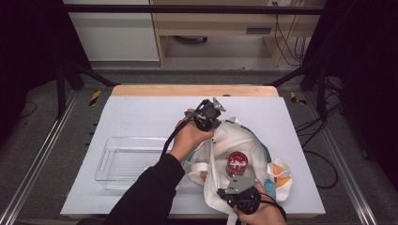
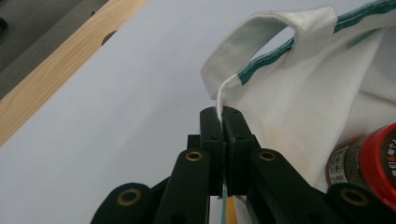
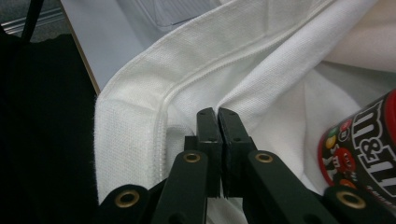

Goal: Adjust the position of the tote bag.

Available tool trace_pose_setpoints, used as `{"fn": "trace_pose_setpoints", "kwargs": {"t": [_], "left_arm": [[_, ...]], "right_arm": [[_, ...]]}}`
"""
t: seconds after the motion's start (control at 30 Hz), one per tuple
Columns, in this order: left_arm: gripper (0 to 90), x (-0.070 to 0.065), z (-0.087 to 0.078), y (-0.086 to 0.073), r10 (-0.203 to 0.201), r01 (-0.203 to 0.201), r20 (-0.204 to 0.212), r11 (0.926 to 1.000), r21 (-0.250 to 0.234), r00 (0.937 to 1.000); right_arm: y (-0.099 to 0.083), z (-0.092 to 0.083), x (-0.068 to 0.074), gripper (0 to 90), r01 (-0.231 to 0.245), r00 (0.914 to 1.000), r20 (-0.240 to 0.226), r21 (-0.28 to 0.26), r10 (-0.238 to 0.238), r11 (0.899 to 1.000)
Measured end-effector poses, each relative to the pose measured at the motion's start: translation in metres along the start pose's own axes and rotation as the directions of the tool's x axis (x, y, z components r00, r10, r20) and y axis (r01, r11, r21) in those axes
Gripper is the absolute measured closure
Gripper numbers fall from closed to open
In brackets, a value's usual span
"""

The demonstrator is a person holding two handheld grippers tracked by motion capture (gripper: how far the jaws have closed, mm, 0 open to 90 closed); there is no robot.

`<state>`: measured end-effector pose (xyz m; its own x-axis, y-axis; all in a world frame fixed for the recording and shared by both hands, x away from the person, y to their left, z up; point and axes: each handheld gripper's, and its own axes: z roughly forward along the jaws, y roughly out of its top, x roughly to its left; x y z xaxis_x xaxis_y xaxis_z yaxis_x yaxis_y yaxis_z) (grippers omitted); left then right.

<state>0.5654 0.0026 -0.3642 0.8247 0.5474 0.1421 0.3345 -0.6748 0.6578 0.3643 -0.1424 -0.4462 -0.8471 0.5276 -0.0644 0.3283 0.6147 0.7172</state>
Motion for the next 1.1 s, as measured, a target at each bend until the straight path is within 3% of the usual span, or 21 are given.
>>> {"fn": "trace_pose_setpoints", "kwargs": {"t": [0.2,0.53,0.8,1.1], "left_arm": [[88.3,-0.001,-0.003,0.005,0.008,-0.008,-0.008,0.9999,0.006,0.9999],[88.4,-0.004,0.013,0.006,0.013,-0.012,-0.021,0.9990,0.043,0.9997],[88.4,-0.008,0.028,-0.001,0.042,-0.038,-0.045,0.9960,0.080,0.9981],[88.3,-0.009,0.033,-0.001,0.047,-0.043,-0.045,0.9942,0.099,0.9979]], "right_arm": [[0.000,-0.003,0.000,88.9,0.007,1.0000,0.000,-0.008,-0.007,1.000],[-0.001,0.002,0.003,89.0,0.026,0.9996,0.001,0.017,-0.027,1.000],[-0.002,0.008,0.007,88.9,0.053,0.9986,-0.008,0.051,-0.053,0.997],[-0.002,0.010,0.006,88.9,0.053,0.9985,-0.016,0.059,-0.052,0.997]]}}
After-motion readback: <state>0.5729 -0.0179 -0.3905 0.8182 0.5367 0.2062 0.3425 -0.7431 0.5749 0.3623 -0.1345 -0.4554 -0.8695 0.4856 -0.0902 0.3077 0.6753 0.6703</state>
